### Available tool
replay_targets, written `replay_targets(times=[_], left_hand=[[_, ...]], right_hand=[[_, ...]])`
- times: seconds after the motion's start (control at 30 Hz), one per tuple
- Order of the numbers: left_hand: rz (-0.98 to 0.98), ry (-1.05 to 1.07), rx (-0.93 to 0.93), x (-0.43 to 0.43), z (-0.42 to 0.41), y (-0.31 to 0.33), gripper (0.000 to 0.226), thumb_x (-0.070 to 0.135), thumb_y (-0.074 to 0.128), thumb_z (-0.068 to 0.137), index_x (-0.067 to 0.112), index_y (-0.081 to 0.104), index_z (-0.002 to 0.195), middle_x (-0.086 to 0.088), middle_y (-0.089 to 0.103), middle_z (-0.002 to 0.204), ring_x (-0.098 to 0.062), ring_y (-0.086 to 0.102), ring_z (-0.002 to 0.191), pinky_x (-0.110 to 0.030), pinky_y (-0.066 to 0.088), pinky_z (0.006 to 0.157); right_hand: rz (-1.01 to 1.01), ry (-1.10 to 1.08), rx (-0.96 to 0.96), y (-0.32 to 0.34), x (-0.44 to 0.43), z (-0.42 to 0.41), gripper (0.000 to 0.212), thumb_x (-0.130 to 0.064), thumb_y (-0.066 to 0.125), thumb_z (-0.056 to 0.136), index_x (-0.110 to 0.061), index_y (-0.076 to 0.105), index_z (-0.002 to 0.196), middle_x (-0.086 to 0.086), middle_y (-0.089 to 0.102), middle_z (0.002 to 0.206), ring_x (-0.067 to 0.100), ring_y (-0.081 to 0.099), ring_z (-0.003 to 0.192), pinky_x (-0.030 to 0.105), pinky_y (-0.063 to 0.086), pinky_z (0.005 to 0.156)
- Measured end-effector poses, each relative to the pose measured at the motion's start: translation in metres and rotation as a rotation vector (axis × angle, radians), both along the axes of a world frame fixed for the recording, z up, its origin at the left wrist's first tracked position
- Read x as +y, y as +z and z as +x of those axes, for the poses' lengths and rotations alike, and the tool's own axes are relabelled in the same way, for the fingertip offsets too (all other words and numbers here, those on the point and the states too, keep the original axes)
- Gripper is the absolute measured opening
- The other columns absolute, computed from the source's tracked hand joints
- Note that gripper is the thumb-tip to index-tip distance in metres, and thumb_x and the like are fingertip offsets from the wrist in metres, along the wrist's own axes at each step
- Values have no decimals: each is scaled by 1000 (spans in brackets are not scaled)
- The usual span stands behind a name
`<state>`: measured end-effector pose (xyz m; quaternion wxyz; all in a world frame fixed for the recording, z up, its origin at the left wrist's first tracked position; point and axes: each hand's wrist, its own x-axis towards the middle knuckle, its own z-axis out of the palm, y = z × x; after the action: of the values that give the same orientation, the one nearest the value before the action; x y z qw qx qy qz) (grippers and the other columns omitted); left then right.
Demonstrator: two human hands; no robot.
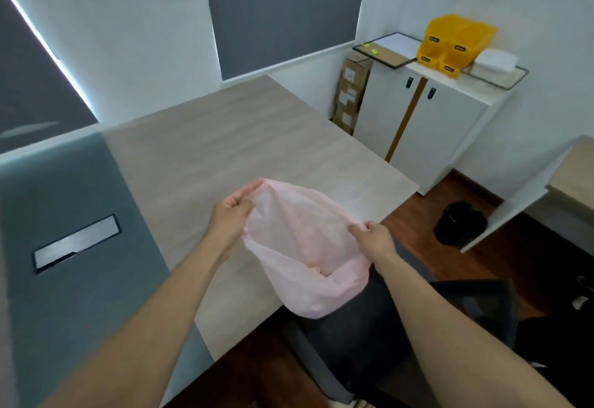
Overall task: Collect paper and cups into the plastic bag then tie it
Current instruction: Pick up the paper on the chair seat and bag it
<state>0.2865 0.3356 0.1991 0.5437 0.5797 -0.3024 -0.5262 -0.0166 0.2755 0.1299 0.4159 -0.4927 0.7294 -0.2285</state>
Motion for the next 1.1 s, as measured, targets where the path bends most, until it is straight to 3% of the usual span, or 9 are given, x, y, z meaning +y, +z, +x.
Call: replay_targets(times=[0.2,0.33,0.43,0.57,0.63,0.8,0.93,1.03,1.1], left_hand=[[-54,181,-241,-15,61,19,53,0,50,100,31,74,137,7,82,115,-24,75,90,-35,61,79],[-128,254,-355,-21,83,32,61,-2,45,100,37,71,140,12,81,110,-9,54,54,-22,47,52],[-156,227,-446,-21,98,26,65,-4,43,100,37,66,145,9,76,128,-9,50,58,-18,46,49],[-89,124,-604,-15,116,-8,65,-6,41,103,39,69,141,-1,60,148,-16,63,73,-17,56,58],[-21,71,-643,-6,119,-29,63,-8,40,104,34,68,141,3,51,156,-16,62,74,-19,59,59],[80,41,-673,18,127,-70,62,-11,40,103,28,66,144,-2,58,138,-13,62,71,-25,64,64],[77,46,-717,31,132,-75,51,-7,44,104,30,75,120,2,56,137,-1,61,65,-27,65,64],[96,79,-774,38,140,-76,46,2,50,101,38,72,118,7,56,138,-15,68,90,-46,66,84],[134,106,-849,44,141,-77,42,6,53,99,33,68,128,3,54,144,-28,67,113,-43,57,100]], right_hand=[[-160,53,-30,50,-62,39,12,-34,74,99,-23,73,96,-1,73,98,26,70,95,37,56,79],[-202,75,-117,67,-87,69,15,-29,76,98,-15,75,103,5,75,99,30,74,96,50,65,87],[-171,107,-170,68,-92,89,17,-23,75,99,-11,73,112,7,75,104,31,74,97,51,67,85],[-44,188,-169,40,-85,107,16,-11,70,101,-5,70,115,13,74,106,26,71,85,39,65,70],[22,197,-125,13,-74,112,10,-10,67,100,-4,73,108,14,74,94,23,69,71,46,69,79],[149,160,-135,-37,-47,115,6,-12,71,97,-8,75,99,19,80,97,24,71,70,54,66,92],[142,179,-186,-38,-37,115,19,-12,69,101,-3,72,117,18,79,99,18,71,68,41,66,86],[138,245,-171,-31,-31,112,19,-13,66,103,-7,71,119,12,78,95,18,73,78,38,65,81],[135,279,-151,-27,-25,108,19,-13,65,103,-10,71,121,10,78,100,17,74,83,37,65,81]])
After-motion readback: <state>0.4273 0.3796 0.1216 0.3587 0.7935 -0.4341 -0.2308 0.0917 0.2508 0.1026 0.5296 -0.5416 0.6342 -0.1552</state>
